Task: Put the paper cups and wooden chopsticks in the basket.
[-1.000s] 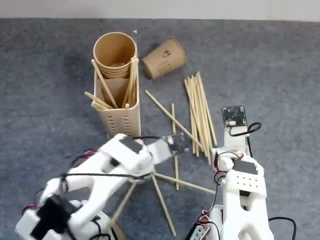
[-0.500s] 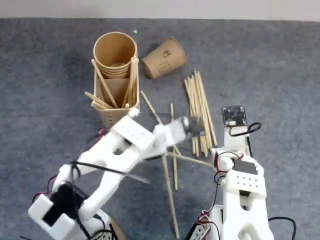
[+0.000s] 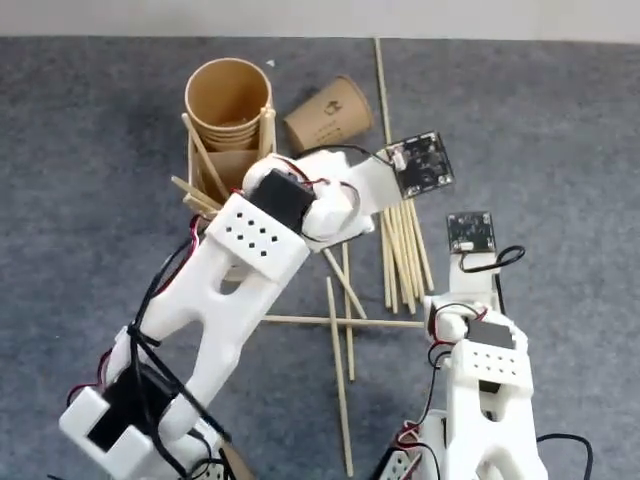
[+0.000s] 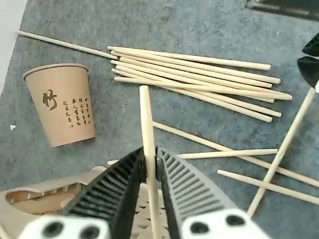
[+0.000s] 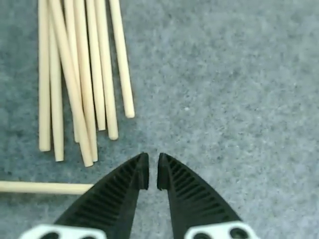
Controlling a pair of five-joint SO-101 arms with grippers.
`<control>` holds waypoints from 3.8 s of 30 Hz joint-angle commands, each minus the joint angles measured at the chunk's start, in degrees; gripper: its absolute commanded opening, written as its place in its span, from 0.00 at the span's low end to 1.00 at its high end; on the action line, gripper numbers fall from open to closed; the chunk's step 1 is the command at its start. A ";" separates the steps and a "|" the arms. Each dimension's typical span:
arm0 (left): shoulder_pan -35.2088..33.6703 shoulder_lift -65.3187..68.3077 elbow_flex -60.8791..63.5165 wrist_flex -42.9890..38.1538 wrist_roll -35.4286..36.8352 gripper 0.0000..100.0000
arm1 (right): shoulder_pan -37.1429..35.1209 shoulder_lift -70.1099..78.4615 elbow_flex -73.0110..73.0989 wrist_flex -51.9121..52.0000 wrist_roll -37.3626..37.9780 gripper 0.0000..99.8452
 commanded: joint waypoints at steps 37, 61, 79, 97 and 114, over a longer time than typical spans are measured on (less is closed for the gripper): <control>3.30 1.19 -1.27 9.05 8.53 0.19 | 3.56 -1.36 -0.22 -2.68 -0.79 0.05; -41.01 -34.15 -1.45 27.34 30.07 0.16 | -4.00 10.33 -10.15 0.57 2.99 0.05; -50.42 -68.53 71.16 -11.43 20.84 0.16 | -10.33 56.04 -66.95 18.33 6.51 0.19; -50.24 -68.53 75.56 -13.27 20.75 0.16 | -9.89 81.45 -82.86 18.07 6.42 0.04; -50.07 -68.53 77.76 -16.53 20.66 0.16 | -16.31 36.35 -82.51 7.96 -12.75 0.00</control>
